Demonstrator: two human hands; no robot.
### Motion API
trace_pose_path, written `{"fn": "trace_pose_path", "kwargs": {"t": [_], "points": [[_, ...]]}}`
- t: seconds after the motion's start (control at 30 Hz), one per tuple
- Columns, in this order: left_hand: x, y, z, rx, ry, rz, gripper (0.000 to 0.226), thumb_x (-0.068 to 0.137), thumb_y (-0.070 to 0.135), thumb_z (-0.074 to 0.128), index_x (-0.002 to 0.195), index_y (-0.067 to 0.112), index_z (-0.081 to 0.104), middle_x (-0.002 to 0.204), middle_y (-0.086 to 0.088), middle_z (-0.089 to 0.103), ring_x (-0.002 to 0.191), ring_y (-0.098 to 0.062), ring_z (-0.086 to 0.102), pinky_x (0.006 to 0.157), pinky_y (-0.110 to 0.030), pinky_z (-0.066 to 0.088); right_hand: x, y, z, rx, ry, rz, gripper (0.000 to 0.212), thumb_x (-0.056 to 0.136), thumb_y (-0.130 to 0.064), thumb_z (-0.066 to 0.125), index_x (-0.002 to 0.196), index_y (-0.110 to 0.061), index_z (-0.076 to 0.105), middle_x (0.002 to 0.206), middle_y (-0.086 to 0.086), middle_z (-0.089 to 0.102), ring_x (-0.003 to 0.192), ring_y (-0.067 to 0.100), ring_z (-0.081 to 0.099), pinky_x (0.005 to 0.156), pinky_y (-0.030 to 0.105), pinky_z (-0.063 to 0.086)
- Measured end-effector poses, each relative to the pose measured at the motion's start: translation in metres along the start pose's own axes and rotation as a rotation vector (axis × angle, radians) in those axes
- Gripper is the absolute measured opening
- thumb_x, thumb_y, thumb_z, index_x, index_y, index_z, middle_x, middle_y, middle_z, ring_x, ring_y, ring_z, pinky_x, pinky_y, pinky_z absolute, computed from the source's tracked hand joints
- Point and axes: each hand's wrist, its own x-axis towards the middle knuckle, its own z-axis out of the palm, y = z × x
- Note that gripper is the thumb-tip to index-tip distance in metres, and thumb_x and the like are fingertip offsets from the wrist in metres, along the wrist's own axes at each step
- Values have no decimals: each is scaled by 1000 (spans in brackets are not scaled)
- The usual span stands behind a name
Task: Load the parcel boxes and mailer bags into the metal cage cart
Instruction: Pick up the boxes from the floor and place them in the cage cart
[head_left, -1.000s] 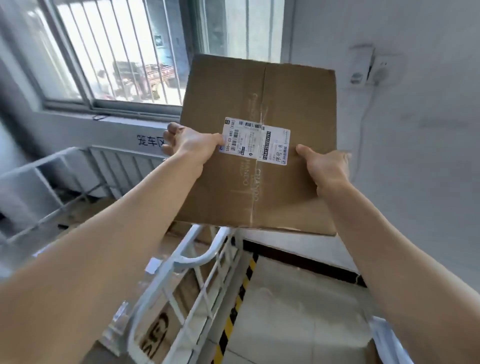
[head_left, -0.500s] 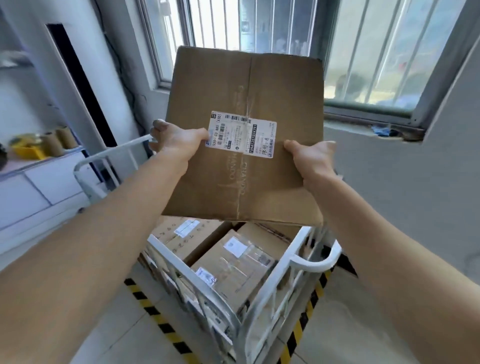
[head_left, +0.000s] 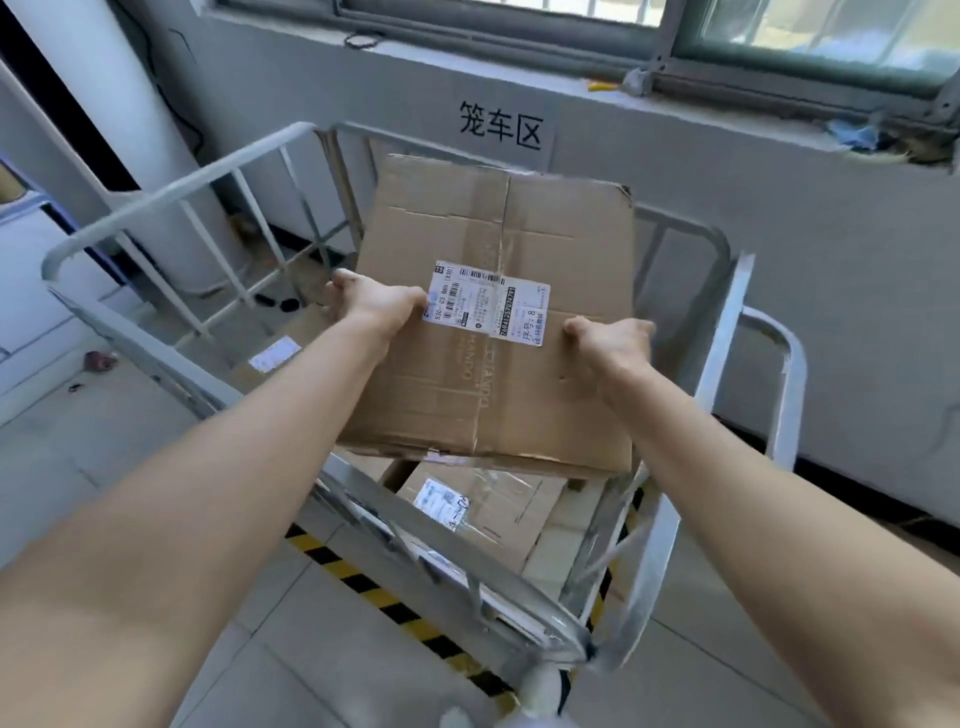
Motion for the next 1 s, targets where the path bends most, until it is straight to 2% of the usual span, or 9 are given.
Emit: {"fn": "trace_pose_path", "kwargs": {"t": [0.17, 0.33, 0.47, 0.53, 0.6, 0.7, 0.83, 0.93, 1.0], "points": [[42, -37, 25, 73, -45, -95, 102, 51, 42, 82, 128, 5, 27, 136, -13, 35, 127, -32, 38, 104, -45, 39, 23, 23, 37, -48, -22, 54, 74, 72, -37, 75, 122, -1, 34, 127, 18, 54, 117, 34, 53, 101, 42, 44], [78, -76, 55, 141, -168, -106, 92, 65, 35, 82, 131, 1, 27, 138, -14, 29, 128, -31, 36, 107, -40, 35, 41, 53, 70, -86, 21, 184, 76, 68, -37, 76, 120, -3, 33, 129, 19, 54, 118, 35, 54, 101, 43, 44], [110, -108, 80, 173, -368, -124, 105, 54, 38, 81, 135, 1, 25, 139, -11, 29, 130, -28, 36, 107, -36, 34, 50, 81, 97, -102, 91, 306, 73, 69, -36, 76, 120, -5, 33, 129, 16, 54, 116, 34, 54, 99, 42, 46], [126, -124, 91, 192, -452, -130, 98, 68, 32, 81, 140, 2, 21, 144, -9, 28, 132, -25, 35, 105, -31, 33, 50, 96, 112, -72, 111, 364, 72, 71, -32, 75, 121, -4, 31, 127, 14, 54, 109, 31, 56, 92, 36, 47], [139, -138, 100, 218, -518, -131, 100, 74, 30, 79, 145, 3, 14, 150, -9, 25, 136, -24, 32, 109, -33, 29, 46, 110, 126, -30, 116, 412, 71, 75, -26, 73, 125, -2, 29, 123, 14, 54, 102, 29, 55, 82, 32, 44], [160, -160, 113, 258, -597, -148, 101, 75, 31, 78, 147, 5, 13, 151, -8, 25, 136, -25, 33, 111, -35, 29, 42, 131, 147, -1, 143, 510, 70, 77, -24, 72, 128, -3, 28, 126, 14, 52, 110, 31, 53, 85, 32, 43], [173, -186, 125, 306, -673, -156, 100, 73, 31, 80, 145, 5, 16, 150, -9, 25, 135, -25, 34, 113, -39, 29, 34, 151, 161, 33, 147, 594, 65, 80, -20, 70, 128, -2, 28, 126, 14, 51, 96, 25, 49, 81, 29, 39], [173, -204, 129, 352, -702, -172, 99, 73, 31, 80, 145, 5, 17, 150, -10, 25, 135, -26, 34, 112, -39, 30, 26, 164, 165, 21, 126, 634, 67, 83, -17, 69, 132, 0, 27, 126, 16, 50, 93, 23, 46, 79, 29, 37], [173, -213, 131, 369, -735, -196, 106, 67, 35, 83, 145, 7, 17, 149, -10, 29, 133, -27, 36, 112, -41, 31, 22, 174, 165, -9, 102, 667, 68, 82, -20, 70, 133, -2, 28, 126, 16, 52, 92, 24, 47, 78, 32, 39]]}}
